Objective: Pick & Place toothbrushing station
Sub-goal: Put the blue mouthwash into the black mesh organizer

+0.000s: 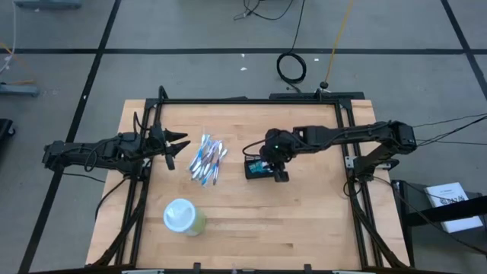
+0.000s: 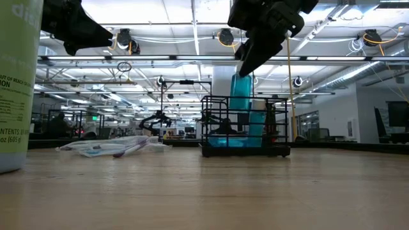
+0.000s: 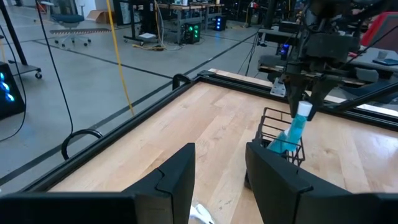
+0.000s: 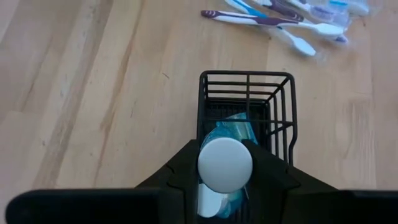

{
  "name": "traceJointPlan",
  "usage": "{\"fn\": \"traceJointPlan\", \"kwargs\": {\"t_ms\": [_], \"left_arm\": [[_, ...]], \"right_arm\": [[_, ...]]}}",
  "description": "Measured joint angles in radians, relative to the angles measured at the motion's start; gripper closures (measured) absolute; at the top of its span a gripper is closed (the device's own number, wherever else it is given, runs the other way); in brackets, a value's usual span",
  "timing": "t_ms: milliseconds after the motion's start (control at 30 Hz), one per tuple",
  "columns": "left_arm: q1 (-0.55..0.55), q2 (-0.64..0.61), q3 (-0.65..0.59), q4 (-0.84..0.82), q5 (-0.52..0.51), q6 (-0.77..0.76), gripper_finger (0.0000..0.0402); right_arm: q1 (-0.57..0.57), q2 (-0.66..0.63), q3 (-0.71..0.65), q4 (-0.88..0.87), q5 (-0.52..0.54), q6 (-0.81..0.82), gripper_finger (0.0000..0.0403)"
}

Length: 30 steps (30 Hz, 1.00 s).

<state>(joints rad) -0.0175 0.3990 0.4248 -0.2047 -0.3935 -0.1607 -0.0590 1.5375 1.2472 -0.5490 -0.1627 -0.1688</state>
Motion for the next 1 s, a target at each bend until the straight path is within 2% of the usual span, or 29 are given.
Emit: {"fn": "traceJointPlan", "kwargs": {"t_ms": [200,700,867,1000], "left_arm": [[0.0,0.0,0.0,0.0,0.0,0.0,0.0252],[0.0,0.0,0.0,0.0,0.0,0.0,0.0252],[0.0,0.0,0.0,0.0,0.0,0.0,0.0252],[0.0,0.0,0.0,0.0,0.0,0.0,0.0252]], "right_arm": [[0.0,0.035,0.0,0.006,-0.028,-0.004,0.0312],[-0.001,0.175,0.0,0.026,-0.025,-0.027,0.0304],[-0.001,0.183,0.001,0.027,-0.027,-0.028,0.0305],[-0.001,0.177,0.001,0.025,-0.026,-0.022,0.0288]]}}
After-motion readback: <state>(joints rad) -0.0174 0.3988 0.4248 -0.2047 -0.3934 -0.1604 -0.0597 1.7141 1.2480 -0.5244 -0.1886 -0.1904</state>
